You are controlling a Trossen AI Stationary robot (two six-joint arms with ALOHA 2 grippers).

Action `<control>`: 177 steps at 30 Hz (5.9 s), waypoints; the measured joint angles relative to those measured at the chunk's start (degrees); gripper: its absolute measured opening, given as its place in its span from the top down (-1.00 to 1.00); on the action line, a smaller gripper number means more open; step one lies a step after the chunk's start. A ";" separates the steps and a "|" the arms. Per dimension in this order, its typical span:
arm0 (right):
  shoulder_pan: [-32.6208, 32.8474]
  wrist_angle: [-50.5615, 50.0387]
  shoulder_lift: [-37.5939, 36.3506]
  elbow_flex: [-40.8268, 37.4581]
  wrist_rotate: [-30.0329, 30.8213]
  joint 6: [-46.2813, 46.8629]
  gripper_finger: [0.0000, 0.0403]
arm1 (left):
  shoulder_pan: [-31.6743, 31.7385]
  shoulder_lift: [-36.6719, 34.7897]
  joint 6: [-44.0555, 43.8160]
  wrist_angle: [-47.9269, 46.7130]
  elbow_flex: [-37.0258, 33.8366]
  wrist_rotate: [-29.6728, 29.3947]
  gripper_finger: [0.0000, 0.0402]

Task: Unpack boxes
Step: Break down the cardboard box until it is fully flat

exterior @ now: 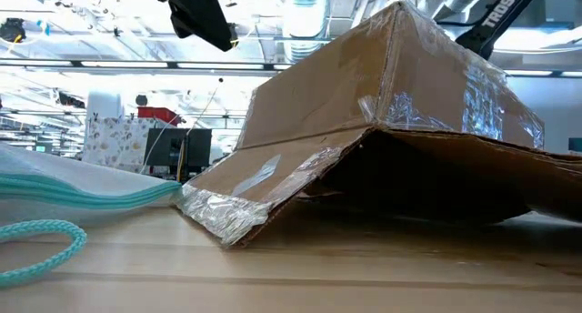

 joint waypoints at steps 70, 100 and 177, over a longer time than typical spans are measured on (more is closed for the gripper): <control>50.48 35.60 9.05 15.52 -2.03 24.93 -0.05 | 4.00 -0.70 8.31 9.82 -0.04 -2.75 0.59; 62.63 65.71 -0.90 -10.01 22.73 20.97 -0.40 | 3.82 -0.68 8.45 3.93 -0.04 -2.69 0.59; 90.55 -6.78 -16.68 2.64 31.95 84.74 0.41 | 14.01 19.96 8.21 23.52 0.00 6.96 0.59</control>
